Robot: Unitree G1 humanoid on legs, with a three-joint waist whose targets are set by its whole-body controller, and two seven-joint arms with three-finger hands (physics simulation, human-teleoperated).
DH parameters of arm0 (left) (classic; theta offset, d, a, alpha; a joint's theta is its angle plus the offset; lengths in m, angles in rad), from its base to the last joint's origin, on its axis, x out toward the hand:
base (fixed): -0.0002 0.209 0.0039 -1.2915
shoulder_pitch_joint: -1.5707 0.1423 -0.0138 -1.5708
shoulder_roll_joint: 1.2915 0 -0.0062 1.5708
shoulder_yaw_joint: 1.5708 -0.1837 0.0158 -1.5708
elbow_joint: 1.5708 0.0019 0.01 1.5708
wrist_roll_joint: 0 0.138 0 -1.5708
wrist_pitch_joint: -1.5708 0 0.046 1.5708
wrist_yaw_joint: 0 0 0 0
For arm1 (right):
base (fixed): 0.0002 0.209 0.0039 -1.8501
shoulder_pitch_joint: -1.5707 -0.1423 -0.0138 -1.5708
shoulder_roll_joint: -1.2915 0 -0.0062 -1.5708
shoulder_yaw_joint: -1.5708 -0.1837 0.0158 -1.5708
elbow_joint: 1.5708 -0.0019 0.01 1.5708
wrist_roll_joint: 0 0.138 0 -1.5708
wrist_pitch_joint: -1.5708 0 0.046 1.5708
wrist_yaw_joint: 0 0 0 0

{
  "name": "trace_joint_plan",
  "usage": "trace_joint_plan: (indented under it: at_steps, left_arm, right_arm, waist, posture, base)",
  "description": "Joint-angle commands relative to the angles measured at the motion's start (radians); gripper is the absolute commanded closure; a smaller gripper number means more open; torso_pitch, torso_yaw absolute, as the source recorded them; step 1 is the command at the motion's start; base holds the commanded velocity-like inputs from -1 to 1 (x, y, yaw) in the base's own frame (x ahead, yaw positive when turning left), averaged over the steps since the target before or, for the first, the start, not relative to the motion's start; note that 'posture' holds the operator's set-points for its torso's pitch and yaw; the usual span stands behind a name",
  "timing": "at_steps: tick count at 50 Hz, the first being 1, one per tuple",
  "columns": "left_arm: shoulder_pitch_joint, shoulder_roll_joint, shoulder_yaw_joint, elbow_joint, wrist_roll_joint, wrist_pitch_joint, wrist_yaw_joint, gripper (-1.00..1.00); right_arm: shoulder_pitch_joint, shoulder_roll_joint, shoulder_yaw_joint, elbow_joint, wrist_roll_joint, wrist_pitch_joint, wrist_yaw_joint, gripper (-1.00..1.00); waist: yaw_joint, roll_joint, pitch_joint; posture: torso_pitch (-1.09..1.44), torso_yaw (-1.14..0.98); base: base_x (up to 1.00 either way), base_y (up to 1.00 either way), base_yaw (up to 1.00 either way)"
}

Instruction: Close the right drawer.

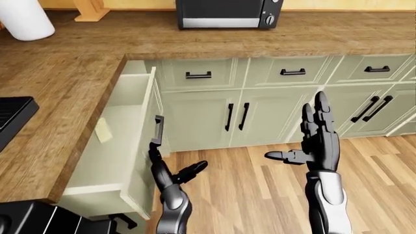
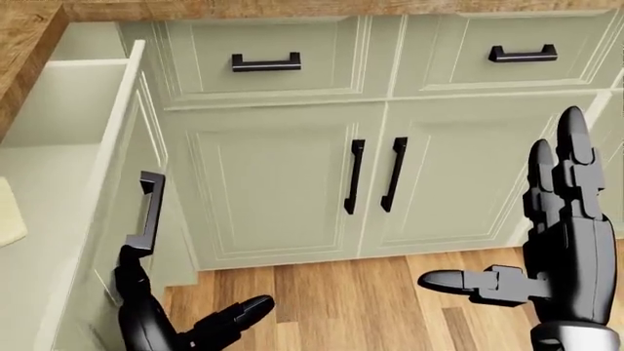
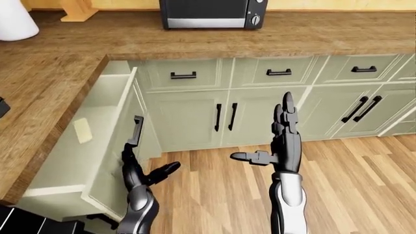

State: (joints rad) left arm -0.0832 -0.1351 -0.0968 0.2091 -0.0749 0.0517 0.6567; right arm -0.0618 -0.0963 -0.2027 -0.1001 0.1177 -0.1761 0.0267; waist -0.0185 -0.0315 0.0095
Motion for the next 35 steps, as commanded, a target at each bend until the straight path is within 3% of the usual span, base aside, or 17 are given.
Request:
trace_joint_plan:
  at_steps: [1, 35]
  left_arm:
    - [-0.017, 0.012, 0.042, -0.054, 0.015, -0.047, 0.054, -1.00]
    - [-0.013, 0.101, 0.202, -0.072, -0.087, -0.043, 0.110, -1.00]
  right_arm:
    - [-0.019, -0.008, -0.007, -0.045, 0.002, -0.025, -0.001, -1.00]
    - [-0.020, -0.009, -0.006, -0.032, 0.003, -0.030, 0.003, -1.00]
  waist:
    - [0.008, -0.002, -0.020]
    - [0.008, 0.003, -0.015]
  posture:
    - [0.00, 0.00]
    - [0.00, 0.00]
  base:
    - [0.00, 0.00, 0.00]
    - [0.00, 0.00, 0.00]
